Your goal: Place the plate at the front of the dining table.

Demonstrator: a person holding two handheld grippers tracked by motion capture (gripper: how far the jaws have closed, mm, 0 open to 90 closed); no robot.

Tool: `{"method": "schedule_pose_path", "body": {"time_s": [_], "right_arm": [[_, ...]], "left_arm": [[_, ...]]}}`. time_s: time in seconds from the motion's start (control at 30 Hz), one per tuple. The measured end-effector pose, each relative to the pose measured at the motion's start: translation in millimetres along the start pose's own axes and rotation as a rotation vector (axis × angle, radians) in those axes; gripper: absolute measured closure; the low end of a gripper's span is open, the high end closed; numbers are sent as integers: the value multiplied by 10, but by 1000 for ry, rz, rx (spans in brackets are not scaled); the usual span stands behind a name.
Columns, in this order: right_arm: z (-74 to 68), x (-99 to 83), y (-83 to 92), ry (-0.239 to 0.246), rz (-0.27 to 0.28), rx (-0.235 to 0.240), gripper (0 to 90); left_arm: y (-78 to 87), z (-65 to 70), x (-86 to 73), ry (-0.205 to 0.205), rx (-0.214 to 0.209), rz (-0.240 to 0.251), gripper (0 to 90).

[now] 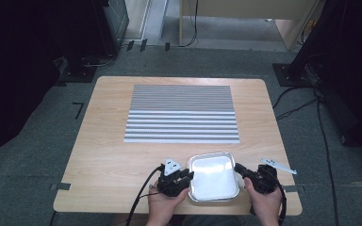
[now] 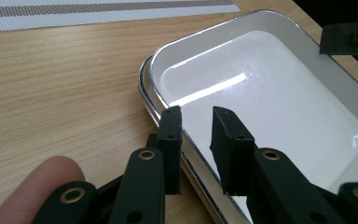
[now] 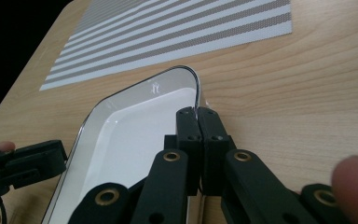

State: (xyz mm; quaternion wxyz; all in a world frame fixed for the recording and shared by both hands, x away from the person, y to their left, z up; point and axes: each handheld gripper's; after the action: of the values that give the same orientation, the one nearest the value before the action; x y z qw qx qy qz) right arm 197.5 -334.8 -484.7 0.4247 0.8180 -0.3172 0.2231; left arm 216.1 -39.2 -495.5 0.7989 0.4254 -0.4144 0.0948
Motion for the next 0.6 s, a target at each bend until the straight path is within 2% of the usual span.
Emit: {"method": "schedule_pose_path", "body": {"time_s": [0.23, 0.37, 0.4, 0.47, 0.6], "right_arm": [[105, 43, 46, -34, 17, -15, 900], [114, 46, 46, -9, 21, -38, 900], [89, 44, 44, 21, 8, -53, 897], [67, 32, 47, 38, 8, -64, 889], [49, 25, 40, 47, 9, -67, 848]], "left_arm": [[3, 35, 26, -5, -2, 5, 711], [-7, 57, 40, -10, -5, 9, 706], [-11, 62, 41, -11, -8, 8, 701], [-21, 69, 38, -16, -13, 5, 698], [-51, 74, 26, -19, -16, -7, 698]]}}
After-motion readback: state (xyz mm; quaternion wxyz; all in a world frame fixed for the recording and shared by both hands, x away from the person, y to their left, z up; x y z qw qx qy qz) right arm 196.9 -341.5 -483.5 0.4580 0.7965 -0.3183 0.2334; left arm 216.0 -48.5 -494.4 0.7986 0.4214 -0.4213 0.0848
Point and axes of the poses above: each handheld gripper's, and its own axes: y roughly backward along the jaws, x roughly out of its top, z roughly to its right, and after that the axes turned 2 degrees about -y, right-handed
